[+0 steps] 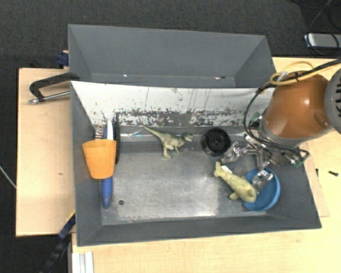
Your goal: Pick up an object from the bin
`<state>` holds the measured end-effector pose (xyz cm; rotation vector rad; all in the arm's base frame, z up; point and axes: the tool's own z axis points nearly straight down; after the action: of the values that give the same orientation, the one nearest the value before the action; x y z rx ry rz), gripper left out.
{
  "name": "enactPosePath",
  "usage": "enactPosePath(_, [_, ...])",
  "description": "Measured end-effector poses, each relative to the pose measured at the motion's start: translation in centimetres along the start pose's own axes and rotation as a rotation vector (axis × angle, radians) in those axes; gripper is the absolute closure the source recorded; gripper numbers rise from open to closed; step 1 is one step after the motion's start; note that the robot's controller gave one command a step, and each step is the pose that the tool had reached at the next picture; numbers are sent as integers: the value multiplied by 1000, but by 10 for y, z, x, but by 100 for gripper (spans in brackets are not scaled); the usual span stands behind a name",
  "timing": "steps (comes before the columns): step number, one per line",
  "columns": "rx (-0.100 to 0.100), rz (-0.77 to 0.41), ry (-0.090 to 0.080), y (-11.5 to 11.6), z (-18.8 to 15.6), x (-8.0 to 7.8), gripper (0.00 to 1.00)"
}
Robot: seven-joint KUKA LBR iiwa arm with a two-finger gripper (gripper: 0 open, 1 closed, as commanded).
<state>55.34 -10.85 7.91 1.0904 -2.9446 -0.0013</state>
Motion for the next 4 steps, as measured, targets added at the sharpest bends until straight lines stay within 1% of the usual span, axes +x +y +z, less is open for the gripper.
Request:
enactPosePath(1, [2, 2, -3, -1, -2, 0, 100])
enactPosePath(2, [1, 2, -3, 0, -2, -1, 0])
enactPosePath(3, [3, 2, -4, -1, -3, 0, 100])
enactPosePath(4, [12, -6, -10, -13, -94, 24, 100])
